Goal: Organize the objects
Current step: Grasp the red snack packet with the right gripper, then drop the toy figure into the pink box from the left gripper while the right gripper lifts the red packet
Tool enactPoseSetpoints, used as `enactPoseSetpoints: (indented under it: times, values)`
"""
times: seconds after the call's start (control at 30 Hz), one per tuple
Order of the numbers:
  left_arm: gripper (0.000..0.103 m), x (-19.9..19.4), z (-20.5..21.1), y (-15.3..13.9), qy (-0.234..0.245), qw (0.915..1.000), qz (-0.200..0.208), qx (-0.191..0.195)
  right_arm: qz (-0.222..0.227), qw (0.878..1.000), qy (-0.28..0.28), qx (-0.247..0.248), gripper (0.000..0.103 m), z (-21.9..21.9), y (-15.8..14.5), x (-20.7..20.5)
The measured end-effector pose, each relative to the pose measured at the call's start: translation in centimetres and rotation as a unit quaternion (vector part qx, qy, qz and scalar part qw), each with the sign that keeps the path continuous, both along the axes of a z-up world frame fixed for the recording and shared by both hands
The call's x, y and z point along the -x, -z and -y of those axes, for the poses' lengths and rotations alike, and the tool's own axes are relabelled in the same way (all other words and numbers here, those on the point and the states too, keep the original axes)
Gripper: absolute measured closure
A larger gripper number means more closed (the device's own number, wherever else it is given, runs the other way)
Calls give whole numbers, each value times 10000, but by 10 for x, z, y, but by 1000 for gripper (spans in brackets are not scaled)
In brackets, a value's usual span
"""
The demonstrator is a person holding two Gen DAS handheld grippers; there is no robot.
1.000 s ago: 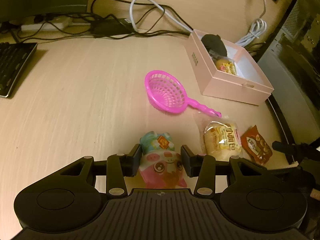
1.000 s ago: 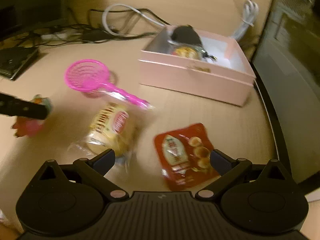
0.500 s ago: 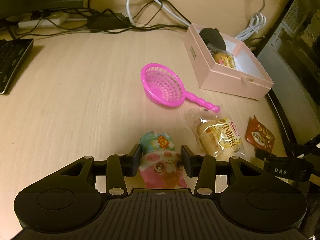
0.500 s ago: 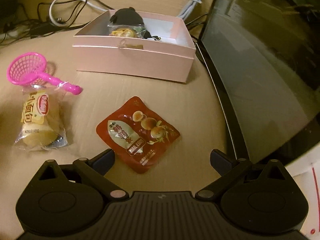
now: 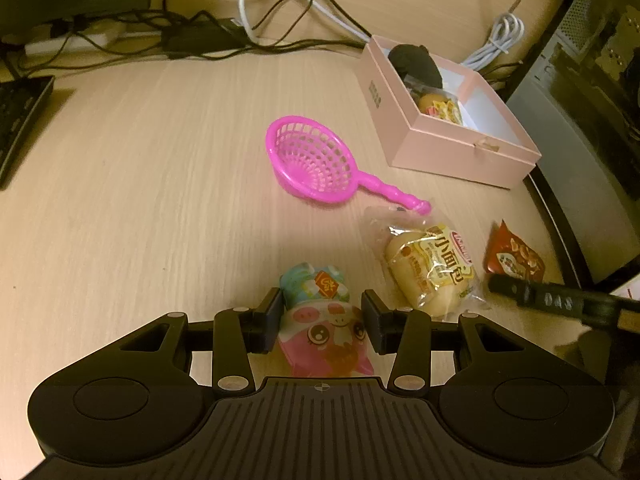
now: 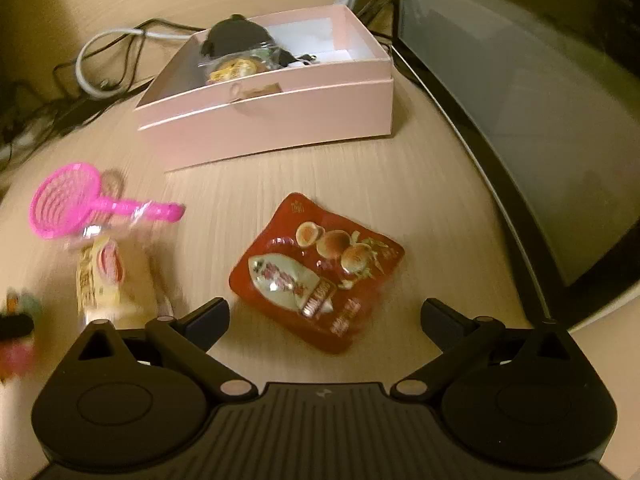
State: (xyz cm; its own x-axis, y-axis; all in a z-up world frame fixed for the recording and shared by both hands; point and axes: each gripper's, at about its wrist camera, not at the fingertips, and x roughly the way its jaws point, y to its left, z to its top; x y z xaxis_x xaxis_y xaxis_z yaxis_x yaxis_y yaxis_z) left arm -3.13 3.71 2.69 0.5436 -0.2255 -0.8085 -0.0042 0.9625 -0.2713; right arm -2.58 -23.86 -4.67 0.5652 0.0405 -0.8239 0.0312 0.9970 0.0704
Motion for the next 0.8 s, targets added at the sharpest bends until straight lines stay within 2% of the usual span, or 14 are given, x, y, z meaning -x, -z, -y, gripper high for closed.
enactPoseSetpoints:
  times: [0.23, 0.4, 0.43, 0.47, 0.5, 0.8]
  values:
    - [56, 2, -5, 0, -7, 10000, 25, -24, 16, 10000, 22, 4, 0, -18, 3, -27]
    - [56, 3, -8, 0, 27, 10000, 27, 30, 83, 9995, -99, 277, 2, -35, 6, -39]
    - [56, 3, -9, 0, 38, 10000, 40, 49, 108, 9994, -127, 301, 8, -36, 5, -39]
    - [56, 3, -9, 0, 47, 10000, 49, 67, 153, 9992, -190, 316, 20, -36, 4, -38]
    - [56, 2, -10, 1, 59, 9999, 51, 88, 194, 9988, -304, 329, 27, -37, 0, -37]
    - [56, -10, 4, 3, 496, 9984, 89, 262, 355, 9952, -759, 503, 26, -35, -33, -10]
